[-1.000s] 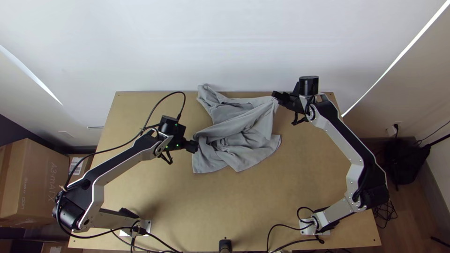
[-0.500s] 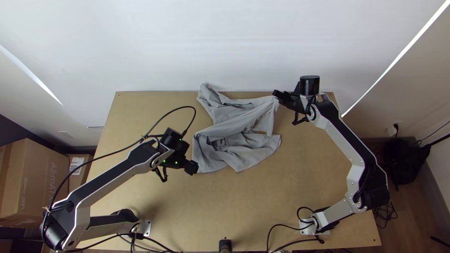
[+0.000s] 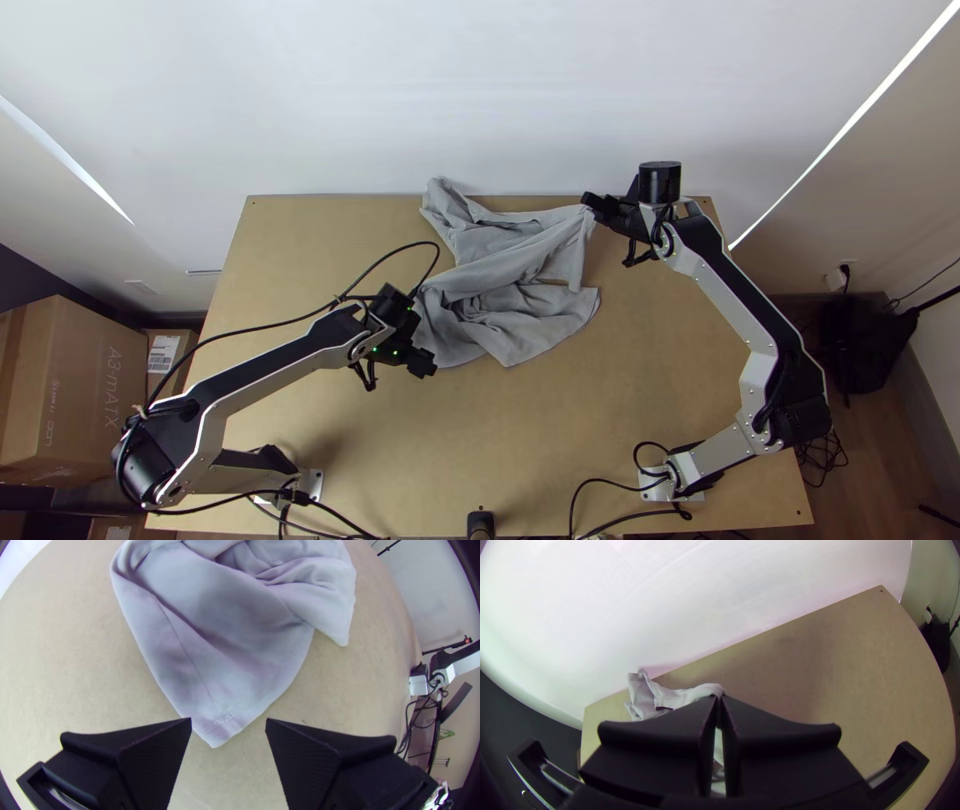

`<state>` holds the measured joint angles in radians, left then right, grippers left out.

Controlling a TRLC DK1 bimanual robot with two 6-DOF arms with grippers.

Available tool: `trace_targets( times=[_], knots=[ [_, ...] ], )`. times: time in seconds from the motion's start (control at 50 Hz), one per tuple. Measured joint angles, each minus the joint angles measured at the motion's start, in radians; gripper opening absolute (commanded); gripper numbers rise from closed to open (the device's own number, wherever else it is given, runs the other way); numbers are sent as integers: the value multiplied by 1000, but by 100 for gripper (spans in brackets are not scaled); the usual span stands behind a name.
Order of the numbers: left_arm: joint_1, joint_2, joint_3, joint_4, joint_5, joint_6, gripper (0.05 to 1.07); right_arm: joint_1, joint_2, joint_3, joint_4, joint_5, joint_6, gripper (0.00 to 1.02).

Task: Fold the t-shirt

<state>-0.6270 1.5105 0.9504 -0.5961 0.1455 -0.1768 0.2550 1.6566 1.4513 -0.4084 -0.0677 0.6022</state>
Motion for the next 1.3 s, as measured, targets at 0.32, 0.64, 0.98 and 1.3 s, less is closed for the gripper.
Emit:
trace_targets(
  times=[0.32, 0.64, 0.98, 1.3],
  knots=[
    [-14, 71, -5, 23, -26, -4, 46, 0, 0, 0, 1, 0, 0, 2],
    [-37, 68, -46, 110, -37, -7, 8, -2, 0, 0, 1, 0, 0, 2],
    [182, -32, 8, 33, -31, -6, 8, -66, -14, 0, -14, 9, -24, 2],
    [492, -161, 273, -5, -30, 11, 8, -109, -93, 28, -67, 26, -159, 2]
  ],
)
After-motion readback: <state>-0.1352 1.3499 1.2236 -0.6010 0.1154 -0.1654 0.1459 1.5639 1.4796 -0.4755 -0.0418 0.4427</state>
